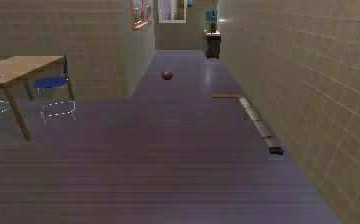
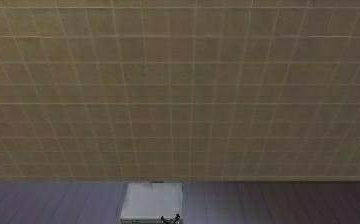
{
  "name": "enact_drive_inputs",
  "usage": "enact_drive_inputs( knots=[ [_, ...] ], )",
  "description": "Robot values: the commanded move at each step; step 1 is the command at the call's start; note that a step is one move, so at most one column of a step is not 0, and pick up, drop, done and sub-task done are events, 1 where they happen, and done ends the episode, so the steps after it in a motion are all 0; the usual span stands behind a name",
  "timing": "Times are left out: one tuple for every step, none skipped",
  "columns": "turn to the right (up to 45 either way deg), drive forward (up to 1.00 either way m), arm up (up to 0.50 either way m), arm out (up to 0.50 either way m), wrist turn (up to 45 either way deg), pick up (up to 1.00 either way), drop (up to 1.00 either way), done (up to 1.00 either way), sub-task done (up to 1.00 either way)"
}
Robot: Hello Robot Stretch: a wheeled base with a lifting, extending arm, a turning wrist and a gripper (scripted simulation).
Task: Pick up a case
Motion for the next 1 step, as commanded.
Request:
enact_drive_inputs(
  knots=[
    [0.0,0.0,0.1,0.0,0.0,0.0,0.0,0.0,0.0]
  ],
)
